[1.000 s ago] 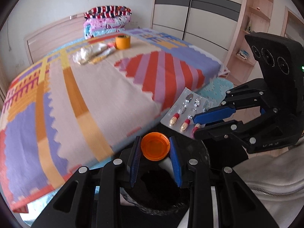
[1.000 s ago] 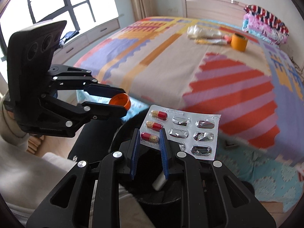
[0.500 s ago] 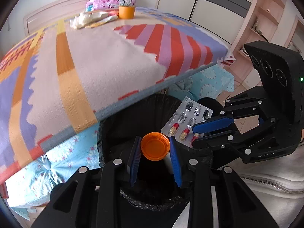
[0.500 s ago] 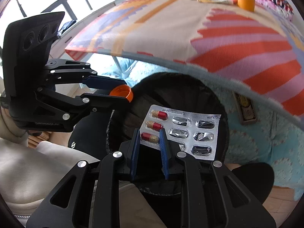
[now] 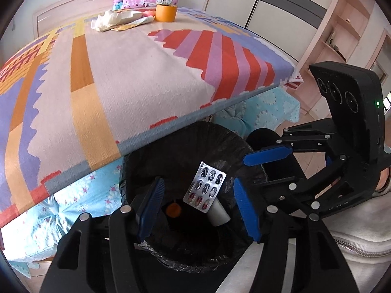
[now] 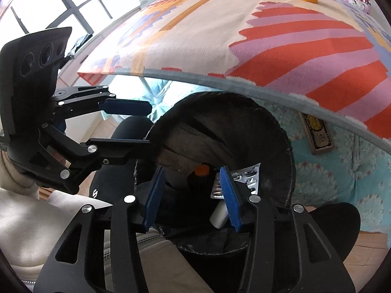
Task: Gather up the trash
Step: 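Carry both tools down into the black bin and open them to drop cap and blister pack, then raise both open tools out of the bin back over the bed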
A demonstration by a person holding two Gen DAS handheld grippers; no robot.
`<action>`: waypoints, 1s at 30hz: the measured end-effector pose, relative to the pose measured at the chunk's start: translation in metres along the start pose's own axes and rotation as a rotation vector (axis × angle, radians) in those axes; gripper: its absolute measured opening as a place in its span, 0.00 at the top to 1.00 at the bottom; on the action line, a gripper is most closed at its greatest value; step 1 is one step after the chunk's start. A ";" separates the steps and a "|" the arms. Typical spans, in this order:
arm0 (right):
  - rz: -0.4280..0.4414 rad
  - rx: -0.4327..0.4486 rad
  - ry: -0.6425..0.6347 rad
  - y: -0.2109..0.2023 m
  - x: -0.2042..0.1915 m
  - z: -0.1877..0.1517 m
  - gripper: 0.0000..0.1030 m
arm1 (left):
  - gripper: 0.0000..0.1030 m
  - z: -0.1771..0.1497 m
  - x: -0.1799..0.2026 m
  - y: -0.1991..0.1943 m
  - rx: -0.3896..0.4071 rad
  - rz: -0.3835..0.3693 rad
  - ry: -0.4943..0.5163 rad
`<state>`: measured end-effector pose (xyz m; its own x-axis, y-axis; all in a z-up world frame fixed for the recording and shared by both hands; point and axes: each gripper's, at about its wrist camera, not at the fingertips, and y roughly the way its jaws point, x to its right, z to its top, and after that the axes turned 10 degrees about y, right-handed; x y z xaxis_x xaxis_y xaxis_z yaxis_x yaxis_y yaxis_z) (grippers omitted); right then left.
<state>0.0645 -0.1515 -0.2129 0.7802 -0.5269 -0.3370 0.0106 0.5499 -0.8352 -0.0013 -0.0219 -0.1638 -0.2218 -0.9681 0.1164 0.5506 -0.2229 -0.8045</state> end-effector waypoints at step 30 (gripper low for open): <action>-0.037 0.139 -0.030 -0.049 0.001 0.026 0.55 | 0.45 0.031 -0.014 -0.052 0.122 0.113 0.039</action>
<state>0.0809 -0.1622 -0.1616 0.7962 -0.5299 -0.2921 0.1247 0.6160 -0.7778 -0.0015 0.0000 -0.1056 -0.1828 -0.9831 0.0046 0.6667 -0.1274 -0.7344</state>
